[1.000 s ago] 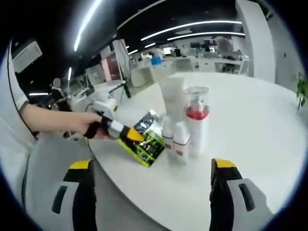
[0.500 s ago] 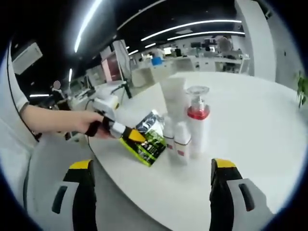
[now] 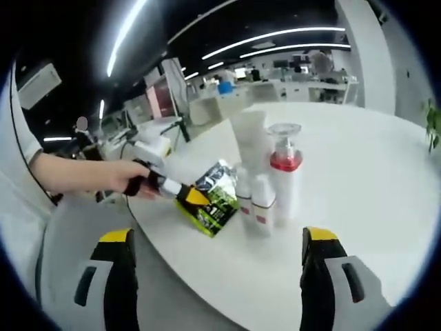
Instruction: Arrange the skincare products in the storage area until every visible bottle or jar stands upright without overlapping.
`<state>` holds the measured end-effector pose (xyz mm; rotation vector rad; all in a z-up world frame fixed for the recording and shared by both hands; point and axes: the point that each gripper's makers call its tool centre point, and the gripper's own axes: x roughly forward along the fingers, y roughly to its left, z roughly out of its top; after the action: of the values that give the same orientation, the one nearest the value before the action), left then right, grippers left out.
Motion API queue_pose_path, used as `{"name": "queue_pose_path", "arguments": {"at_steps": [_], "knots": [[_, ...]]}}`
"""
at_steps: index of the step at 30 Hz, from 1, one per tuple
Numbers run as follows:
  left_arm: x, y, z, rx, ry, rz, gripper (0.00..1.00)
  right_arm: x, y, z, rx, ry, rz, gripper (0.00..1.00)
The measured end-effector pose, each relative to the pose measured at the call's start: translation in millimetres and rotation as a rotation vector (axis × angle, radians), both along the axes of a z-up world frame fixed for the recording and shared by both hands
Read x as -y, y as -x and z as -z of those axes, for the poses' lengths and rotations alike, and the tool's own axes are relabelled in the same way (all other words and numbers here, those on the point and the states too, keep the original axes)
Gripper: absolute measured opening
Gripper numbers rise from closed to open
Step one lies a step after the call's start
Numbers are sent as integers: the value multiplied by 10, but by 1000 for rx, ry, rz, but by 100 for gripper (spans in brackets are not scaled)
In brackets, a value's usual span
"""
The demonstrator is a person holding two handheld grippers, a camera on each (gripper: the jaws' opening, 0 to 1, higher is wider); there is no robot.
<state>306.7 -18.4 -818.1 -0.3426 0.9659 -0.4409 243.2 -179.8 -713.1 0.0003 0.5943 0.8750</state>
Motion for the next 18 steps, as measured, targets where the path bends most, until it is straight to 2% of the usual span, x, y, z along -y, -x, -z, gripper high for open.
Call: {"name": "queue_pose_path", "arguments": {"at_steps": [6,15,18], "knots": [[-36,4,46,19,-84,25,19,0,6,1,-2,-2,3,99],[-85,-2,50,32,-118,35,21,-2,14,19,-10,1,0,99],[-88,3,38,47,-157,50,22,-2,14,21,-11,0,1,99]]}}
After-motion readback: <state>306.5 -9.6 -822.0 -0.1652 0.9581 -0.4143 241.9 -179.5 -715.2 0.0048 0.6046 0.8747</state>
